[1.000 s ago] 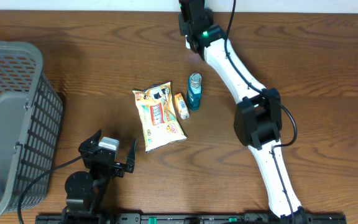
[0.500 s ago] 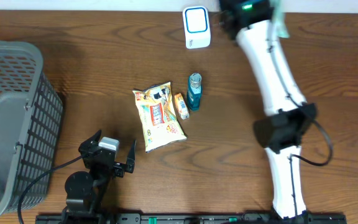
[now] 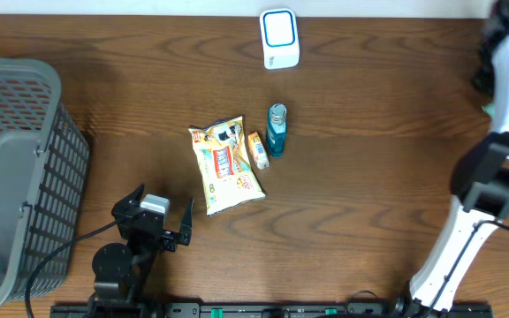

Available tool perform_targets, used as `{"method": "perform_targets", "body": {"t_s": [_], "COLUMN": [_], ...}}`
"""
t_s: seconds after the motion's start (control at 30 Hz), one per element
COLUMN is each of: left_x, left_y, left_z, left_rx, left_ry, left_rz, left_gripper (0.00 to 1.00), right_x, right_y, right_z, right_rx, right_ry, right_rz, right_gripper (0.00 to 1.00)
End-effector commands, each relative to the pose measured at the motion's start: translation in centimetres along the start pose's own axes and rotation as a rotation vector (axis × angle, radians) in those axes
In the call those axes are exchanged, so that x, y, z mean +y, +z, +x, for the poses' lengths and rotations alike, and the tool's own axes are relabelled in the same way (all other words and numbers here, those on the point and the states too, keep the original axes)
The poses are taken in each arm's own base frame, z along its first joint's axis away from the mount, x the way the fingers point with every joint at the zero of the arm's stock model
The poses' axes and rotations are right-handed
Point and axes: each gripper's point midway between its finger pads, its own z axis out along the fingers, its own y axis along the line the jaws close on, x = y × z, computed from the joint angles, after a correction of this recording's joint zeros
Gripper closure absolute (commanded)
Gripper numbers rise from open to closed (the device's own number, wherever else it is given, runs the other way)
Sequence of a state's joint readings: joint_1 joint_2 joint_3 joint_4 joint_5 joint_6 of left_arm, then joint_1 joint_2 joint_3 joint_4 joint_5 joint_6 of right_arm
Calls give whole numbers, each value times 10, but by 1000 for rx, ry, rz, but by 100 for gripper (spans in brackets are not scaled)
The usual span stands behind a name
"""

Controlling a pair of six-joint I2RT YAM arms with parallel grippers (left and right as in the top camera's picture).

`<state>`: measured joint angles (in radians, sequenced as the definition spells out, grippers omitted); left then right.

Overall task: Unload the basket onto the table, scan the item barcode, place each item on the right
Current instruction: 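Move the green pack to the right table edge and release it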

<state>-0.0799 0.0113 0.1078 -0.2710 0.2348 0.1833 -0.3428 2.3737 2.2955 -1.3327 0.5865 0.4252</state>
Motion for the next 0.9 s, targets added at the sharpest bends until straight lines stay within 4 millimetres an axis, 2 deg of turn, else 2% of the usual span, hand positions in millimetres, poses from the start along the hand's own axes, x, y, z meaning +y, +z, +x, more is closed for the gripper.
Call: {"method": "perform_targets", "body": {"t_s": [0.0, 0.07, 0.2, 0.23, 0.27, 0.3, 0.4, 0.47, 0.53, 0.63, 0.73, 0.87], "left_x": [-4, -4, -4, -4, -4, -4, -4, -4, -4, -4, -4, -4], "left_y": [2, 2, 2, 2, 2, 2, 2, 2, 2, 2, 2, 2], "left_z": [13, 13, 13, 13, 13, 13, 13, 13, 13, 13, 13, 13], "left_rx": [39, 39, 39, 39, 39, 39, 39, 39, 39, 39, 39, 39], "left_ry": [-10, -10, -10, -10, -10, -10, -10, -10, -10, -10, -10, -10], "left_rz": [22, 22, 22, 22, 22, 22, 22, 22, 22, 22, 22, 22], "left_gripper": [2, 2, 2, 2, 2, 2, 2, 2, 2, 2, 2, 2], "right_x": [-16, -33, -65, -71, -73, -73, -71, -69, -61, -50, -43, -43], "right_y": [47, 61, 74, 76, 77, 78, 73, 63, 44, 7, -38, -108], "right_z": [20, 20, 11, 11, 10, 10, 6, 2, -5, -13, -16, -10], "right_rx": [123, 146, 151, 160, 169, 183, 204, 207, 197, 164, 118, 38], "right_ry": [72, 111, 172, 177, 181, 182, 198, 218, 233, 222, 198, 154], "right_rz": [-32, -21, -9, -19, -40, -82, -188, -259, -358, -493, -580, -659], "right_gripper": [99, 99, 98, 92, 82, 76, 77, 70, 59, 51, 48, 41]}}
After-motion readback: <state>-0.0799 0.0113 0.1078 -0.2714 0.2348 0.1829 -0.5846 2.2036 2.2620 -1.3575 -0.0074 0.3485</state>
